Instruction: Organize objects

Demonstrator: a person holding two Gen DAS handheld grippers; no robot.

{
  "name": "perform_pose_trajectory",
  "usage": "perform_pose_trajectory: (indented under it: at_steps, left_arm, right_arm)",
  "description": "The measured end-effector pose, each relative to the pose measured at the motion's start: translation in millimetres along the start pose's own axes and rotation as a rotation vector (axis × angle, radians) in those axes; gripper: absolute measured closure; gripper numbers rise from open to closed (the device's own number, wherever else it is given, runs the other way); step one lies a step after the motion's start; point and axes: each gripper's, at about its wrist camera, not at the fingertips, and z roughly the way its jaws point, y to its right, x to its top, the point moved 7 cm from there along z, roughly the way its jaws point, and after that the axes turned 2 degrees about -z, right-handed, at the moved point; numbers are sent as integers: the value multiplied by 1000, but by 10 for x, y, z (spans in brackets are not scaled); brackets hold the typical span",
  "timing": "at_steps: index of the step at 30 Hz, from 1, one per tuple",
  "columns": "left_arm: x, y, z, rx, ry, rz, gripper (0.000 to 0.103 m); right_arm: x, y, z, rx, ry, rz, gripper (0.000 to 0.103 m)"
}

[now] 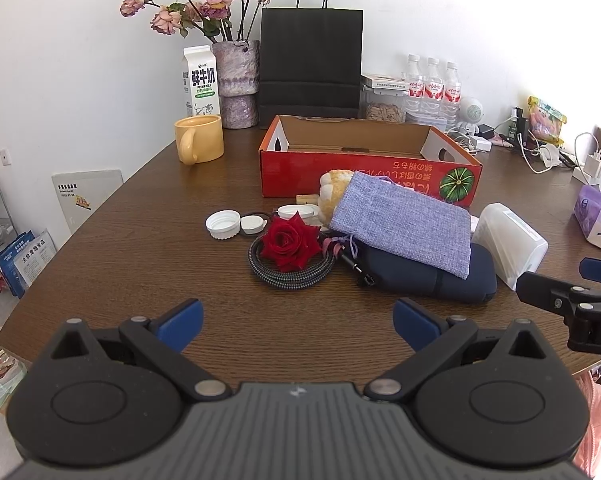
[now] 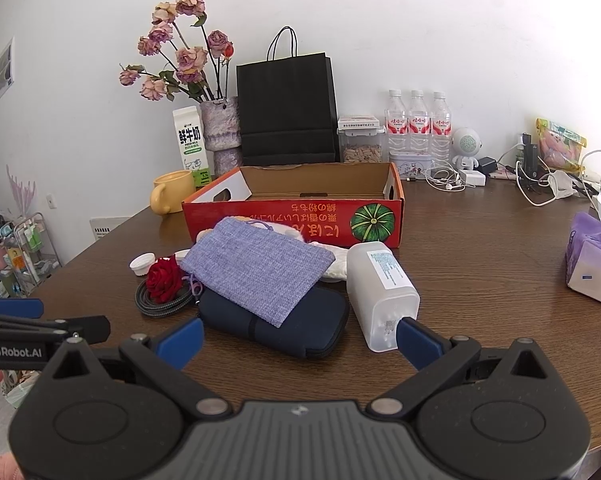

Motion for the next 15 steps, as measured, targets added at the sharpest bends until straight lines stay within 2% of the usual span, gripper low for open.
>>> perform_pose_trajectory:
  at_steps: [15]
  left_arm:
    - [1, -2, -9, 0, -2, -1, 0]
  right_arm:
    - [7, -9, -3, 0, 0, -1, 0]
